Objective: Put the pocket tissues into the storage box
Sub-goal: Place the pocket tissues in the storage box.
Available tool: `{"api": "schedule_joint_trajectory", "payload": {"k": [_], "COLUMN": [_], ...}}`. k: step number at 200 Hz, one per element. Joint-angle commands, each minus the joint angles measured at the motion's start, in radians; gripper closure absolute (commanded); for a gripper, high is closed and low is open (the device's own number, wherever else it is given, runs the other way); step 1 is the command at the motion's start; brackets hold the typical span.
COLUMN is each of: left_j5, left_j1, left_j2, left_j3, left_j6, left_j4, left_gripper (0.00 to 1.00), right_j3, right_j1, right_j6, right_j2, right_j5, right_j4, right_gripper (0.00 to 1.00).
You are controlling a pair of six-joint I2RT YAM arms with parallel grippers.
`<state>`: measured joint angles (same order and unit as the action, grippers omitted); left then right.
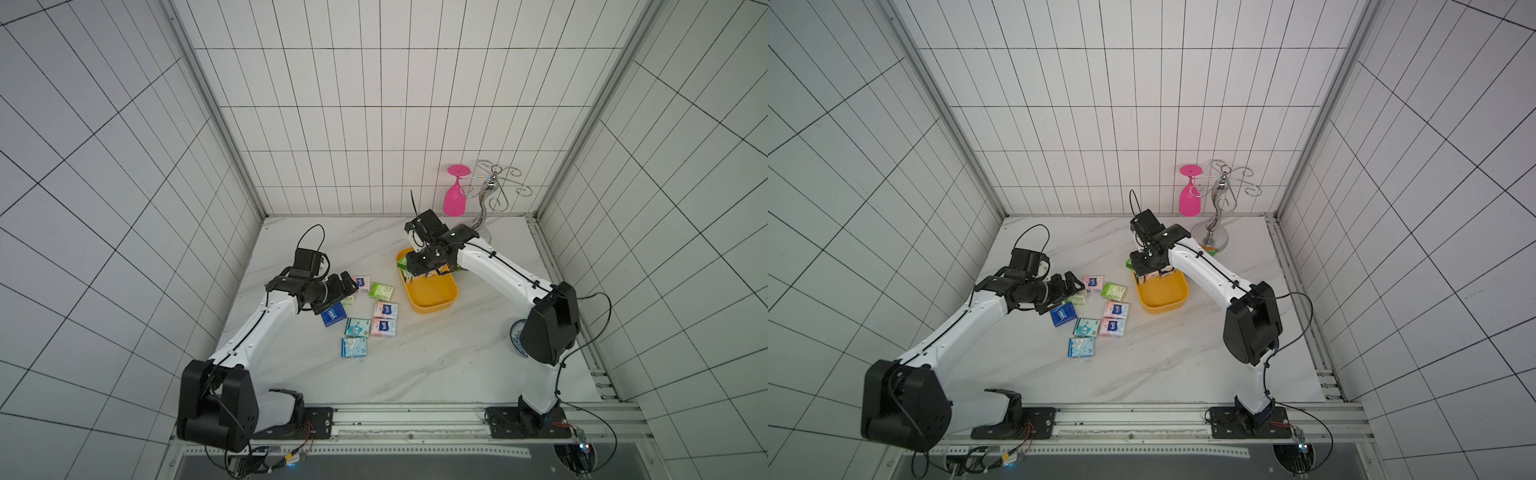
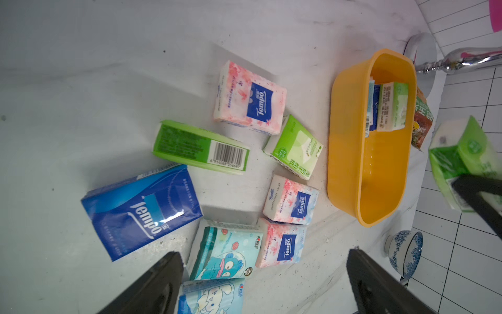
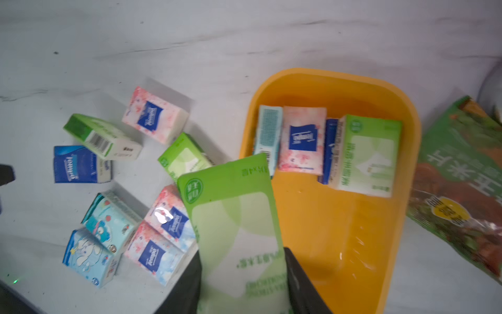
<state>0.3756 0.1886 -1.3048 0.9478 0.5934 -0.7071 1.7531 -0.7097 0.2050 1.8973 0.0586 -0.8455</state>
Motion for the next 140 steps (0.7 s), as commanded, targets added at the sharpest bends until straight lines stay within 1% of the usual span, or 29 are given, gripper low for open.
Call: {"api": "schedule_joint_trajectory", "payload": {"k": [1,26,57,86,140], "left_j5": [-0.028,-0.026,-0.027,-0.033,-0.046], "left_j1": [0.019,0.026,0.028,0.027,0.027], "left_j2": [-0.019,-0.031,-0.024,-0.012,0.001], "left_j3": [0.027,0.032,0.024,0.010,-0.004], "left_j6": [-0.009,-0.012,-0.017,-0.020,-0.030], "left_j4": [0.009,0.011,0.007,0.006,0.003], "left_gripper": [0.03,0.03,0.03,0.02,0.03], "right_j3": [-0.048,-0.048,-0.005,0.045,0.059], "right_j1": [0.052,0.089,0.099,0.098,0.090], "right_j6": [0.059,0.088,0.119,0.150,0.197], "right_j2": [-0.010,0.023,0.082,0.140,0.193], "right_j5": [-0.053,-0.099,-0.121,-0.117,-0.102], "right_j4": [0.013,0.046,0.092,0.101,0.164], "right_gripper": [0.58,0.58,0.58,0.58,0.57]}}
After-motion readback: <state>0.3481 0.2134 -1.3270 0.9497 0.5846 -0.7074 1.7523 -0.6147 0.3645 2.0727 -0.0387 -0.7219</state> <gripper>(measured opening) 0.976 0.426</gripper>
